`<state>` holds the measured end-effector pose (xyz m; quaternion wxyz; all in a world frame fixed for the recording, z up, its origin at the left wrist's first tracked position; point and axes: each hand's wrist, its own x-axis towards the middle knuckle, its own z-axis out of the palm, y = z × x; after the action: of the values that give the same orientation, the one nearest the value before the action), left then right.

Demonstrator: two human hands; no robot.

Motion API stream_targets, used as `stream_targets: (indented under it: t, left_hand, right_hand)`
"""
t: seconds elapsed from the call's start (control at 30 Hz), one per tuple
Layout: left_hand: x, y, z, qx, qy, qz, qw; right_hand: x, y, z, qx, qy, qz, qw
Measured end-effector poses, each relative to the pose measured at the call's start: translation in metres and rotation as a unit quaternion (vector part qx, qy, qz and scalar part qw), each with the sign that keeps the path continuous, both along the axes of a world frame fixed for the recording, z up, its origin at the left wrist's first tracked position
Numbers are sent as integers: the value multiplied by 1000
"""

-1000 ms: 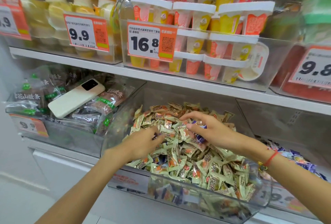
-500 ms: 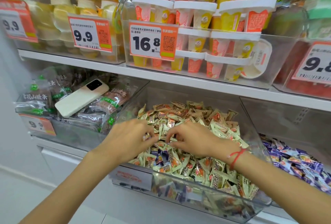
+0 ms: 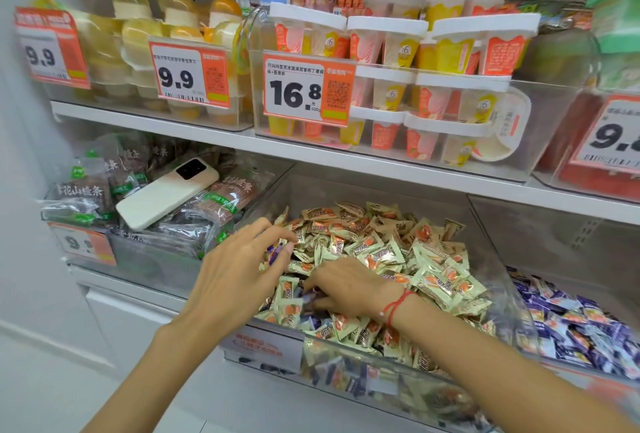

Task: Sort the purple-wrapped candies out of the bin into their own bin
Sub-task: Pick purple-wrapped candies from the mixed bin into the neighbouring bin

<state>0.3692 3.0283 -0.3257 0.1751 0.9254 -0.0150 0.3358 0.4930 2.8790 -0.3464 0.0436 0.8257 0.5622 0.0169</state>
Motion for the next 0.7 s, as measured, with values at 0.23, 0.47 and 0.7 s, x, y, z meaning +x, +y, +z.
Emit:
stream_targets:
  t: [0.23, 0.47, 0.7]
  left_hand:
    - [22, -8, 6, -31, 120, -11, 992]
    - [76, -12, -28, 79, 352, -77, 929]
    - [86, -32, -21, 217, 300, -99, 924]
  right_hand:
    - [5, -56, 42, 151, 191, -146, 959]
    - [-8, -83, 54, 145, 172, -196, 954]
    - [-9, -80, 51, 179, 213, -209, 938]
